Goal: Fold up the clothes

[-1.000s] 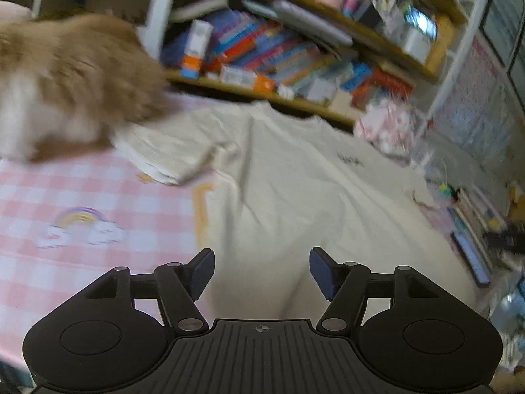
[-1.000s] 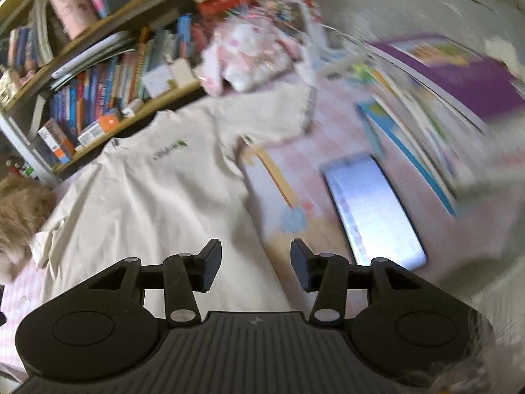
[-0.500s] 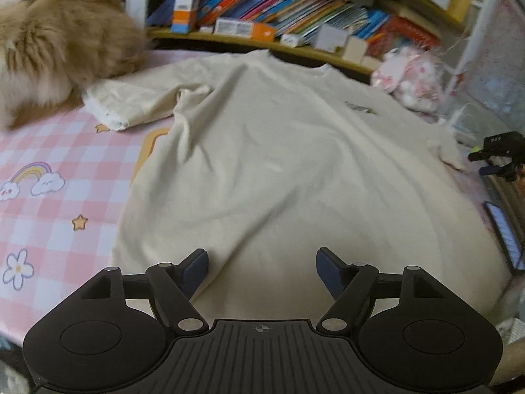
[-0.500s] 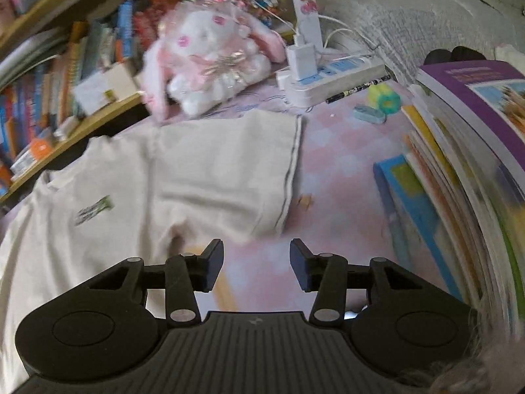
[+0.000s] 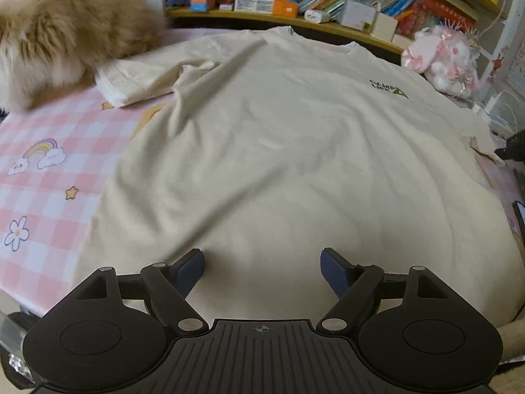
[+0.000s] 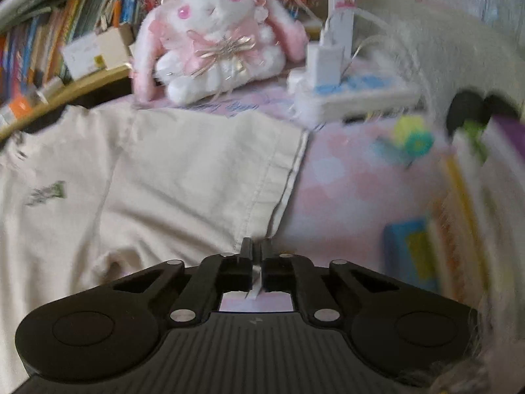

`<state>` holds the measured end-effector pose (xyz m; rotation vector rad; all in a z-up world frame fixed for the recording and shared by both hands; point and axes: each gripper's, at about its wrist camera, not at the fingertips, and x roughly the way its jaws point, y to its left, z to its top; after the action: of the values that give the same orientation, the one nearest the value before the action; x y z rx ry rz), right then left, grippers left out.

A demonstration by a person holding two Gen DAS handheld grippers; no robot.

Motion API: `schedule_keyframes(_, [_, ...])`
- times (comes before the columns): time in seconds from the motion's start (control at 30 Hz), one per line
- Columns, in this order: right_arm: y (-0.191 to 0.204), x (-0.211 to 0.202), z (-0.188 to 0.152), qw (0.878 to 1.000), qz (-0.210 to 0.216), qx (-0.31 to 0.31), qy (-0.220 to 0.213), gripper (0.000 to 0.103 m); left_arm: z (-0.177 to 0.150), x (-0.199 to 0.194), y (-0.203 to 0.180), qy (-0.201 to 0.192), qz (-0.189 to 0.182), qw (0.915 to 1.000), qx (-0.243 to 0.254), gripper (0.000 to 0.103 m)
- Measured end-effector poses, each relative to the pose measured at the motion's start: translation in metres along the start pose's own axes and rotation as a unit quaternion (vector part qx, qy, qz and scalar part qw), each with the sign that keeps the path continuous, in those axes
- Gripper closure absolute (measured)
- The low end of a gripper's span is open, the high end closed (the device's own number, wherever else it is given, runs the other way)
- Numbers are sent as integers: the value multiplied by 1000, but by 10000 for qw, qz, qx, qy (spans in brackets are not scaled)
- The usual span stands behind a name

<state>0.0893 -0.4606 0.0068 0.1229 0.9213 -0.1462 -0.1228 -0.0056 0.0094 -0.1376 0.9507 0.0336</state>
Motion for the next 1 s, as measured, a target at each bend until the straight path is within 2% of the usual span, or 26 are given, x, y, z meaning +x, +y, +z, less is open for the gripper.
schedule_keyframes(0.17, [-28, 13, 18, 9995, 7, 324, -33, 100, -6, 0, -19, 5, 1, 10000, 80, 21])
schedule_keyframes(0.4, [-23, 18, 21, 9998, 141, 23, -102, 99, -10, -2, -31, -24, -103, 9999, 76, 19])
schedule_keyframes(0.6, [-13, 27, 29, 9988, -212, -345, -262, 99, -7, -2, -42, 70, -377, 9990, 227, 19])
schedule_keyframes(0.67, [-12, 26, 29, 9989, -209, -324, -254, 98, -4, -7, -32, -4, -409, 9992, 12, 19])
schedule_keyframes(0.73, [-13, 19, 27, 9995, -6, -157, -261, 93, 2, -14, -15, -192, -350, 9987, -314, 19])
schedule_keyframes(0.83, [-9, 2, 21, 9992, 260, -36, -316, 70, 16, -20, 21, -523, -247, 9937, -959, 19])
schedule_keyframes(0.93, [6, -24, 6, 9975, 641, -57, -307, 67, 32, -17, 59, -769, -122, 9839, -1610, 20])
schedule_keyframes(1.0, [21, -43, -9, 9953, 931, -101, -225, 66, 42, -11, 80, -930, -114, 9791, -1807, 20])
